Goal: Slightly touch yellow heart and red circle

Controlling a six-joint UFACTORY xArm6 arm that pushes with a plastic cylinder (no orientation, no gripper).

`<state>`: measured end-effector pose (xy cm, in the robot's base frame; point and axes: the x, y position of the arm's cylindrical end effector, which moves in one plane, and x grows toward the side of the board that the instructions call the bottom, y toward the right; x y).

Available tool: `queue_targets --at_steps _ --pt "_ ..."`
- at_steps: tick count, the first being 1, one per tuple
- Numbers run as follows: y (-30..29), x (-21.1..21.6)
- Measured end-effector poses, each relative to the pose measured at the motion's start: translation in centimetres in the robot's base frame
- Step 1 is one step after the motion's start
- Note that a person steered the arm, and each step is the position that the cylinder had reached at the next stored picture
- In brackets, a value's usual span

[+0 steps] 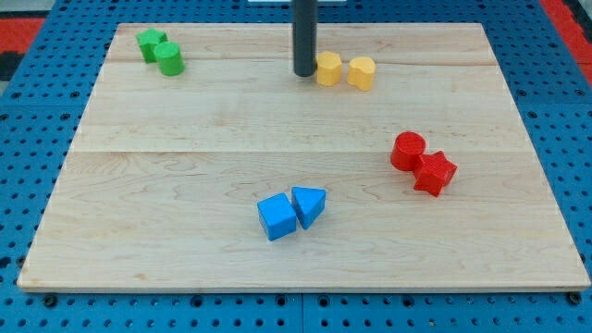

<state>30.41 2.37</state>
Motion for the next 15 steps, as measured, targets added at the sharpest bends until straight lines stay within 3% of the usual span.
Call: queue_targets --at_steps 2,3,5,7,8,10,11,14,15 --pt "7.4 0.6" --pt "4.8 0.6" --pt "9.8 0.6" --pt "9.2 5.1" --pt "10.2 5.1" --pt "14.2 12.4" --pt "12.8 13.2" --pt "21.1 13.4" --pt "21.8 15.8"
